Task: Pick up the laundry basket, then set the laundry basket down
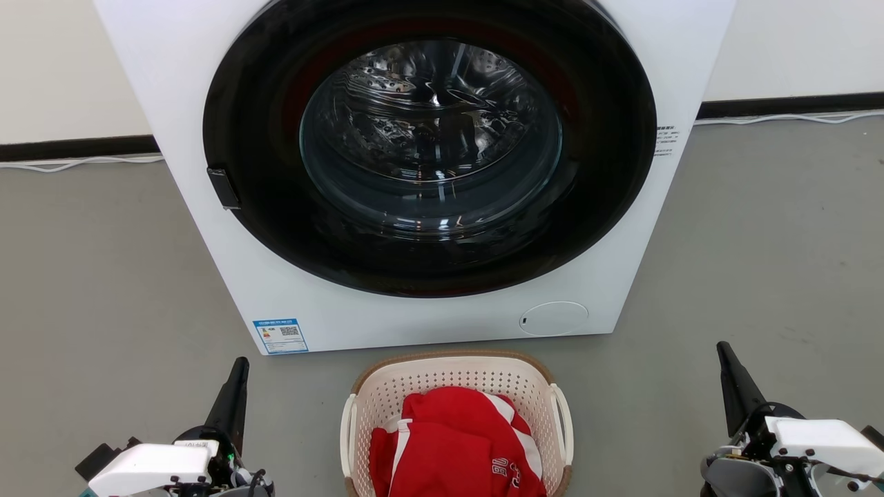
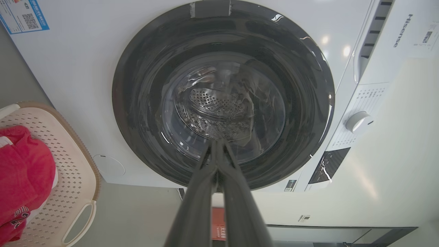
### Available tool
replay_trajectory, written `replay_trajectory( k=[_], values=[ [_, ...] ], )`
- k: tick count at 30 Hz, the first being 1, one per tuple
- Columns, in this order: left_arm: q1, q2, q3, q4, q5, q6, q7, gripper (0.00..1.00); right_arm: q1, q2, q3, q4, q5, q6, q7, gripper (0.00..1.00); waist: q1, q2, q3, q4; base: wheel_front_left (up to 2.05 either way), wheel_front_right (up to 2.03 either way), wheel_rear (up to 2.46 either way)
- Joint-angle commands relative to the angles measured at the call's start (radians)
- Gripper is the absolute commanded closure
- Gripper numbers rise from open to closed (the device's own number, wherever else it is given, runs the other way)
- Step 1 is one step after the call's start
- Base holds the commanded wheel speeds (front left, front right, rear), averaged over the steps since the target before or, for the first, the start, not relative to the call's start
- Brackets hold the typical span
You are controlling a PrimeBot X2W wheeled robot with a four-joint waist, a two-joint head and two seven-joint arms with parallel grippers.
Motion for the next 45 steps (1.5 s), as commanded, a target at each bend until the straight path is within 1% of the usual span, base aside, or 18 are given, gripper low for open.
replay_trajectory(
  k=[1, 33, 34, 35, 38, 42, 45],
  values=[
    [-0.056, 0.013, 0.029, -0.029, -0.005, -0.007, 0.002, 1.00, -0.041, -0.004, 0.018, -0.030, 0.007, 0.007, 0.008, 1.00, 0.0000, -0.0001, 0.000, 0.000, 0.00, 0.00, 0.00],
    [-0.056, 0.013, 0.029, -0.029, -0.005, -0.007, 0.002, 1.00, -0.041, -0.004, 0.018, -0.030, 0.007, 0.007, 0.008, 1.00, 0.0000, -0.0001, 0.000, 0.000, 0.00, 0.00, 0.00],
    [0.000, 0.000, 0.000, 0.000, 0.000, 0.000, 0.000, 1.00, 0.000, 0.000, 0.000, 0.000, 0.000, 0.000, 0.000, 1.00, 0.0000, -0.0001, 0.000, 0.000, 0.00, 0.00, 0.00],
    [0.004, -0.002, 0.000, 0.009, 0.000, 0.000, -0.001, 0.00, 0.005, 0.000, 0.002, 0.007, 0.000, 0.000, 0.000, 0.00, 0.0000, -0.0001, 0.000, 0.000, 0.00, 0.00, 0.00],
    [0.008, -0.002, -0.003, 0.010, 0.000, 0.000, -0.008, 0.00, 0.009, 0.001, 0.008, 0.002, 0.000, 0.000, -0.007, 0.00, 0.0003, -0.0001, 0.000, 0.000, 0.00, 0.00, 0.00],
    [0.013, -0.002, -0.009, 0.005, 0.000, 0.000, -0.020, 0.00, 0.013, 0.001, 0.018, -0.010, -0.003, 0.000, -0.018, 0.00, 0.0022, -0.0001, -0.002, 0.001, 0.00, 0.00, 0.00],
    [0.019, -0.001, -0.013, 0.001, 0.001, 0.000, -0.030, 0.00, 0.017, 0.001, 0.027, -0.018, -0.007, 0.000, -0.028, 0.00, 0.0006, -0.0001, 0.000, 0.001, 0.00, 0.00, 0.00]
  ],
)
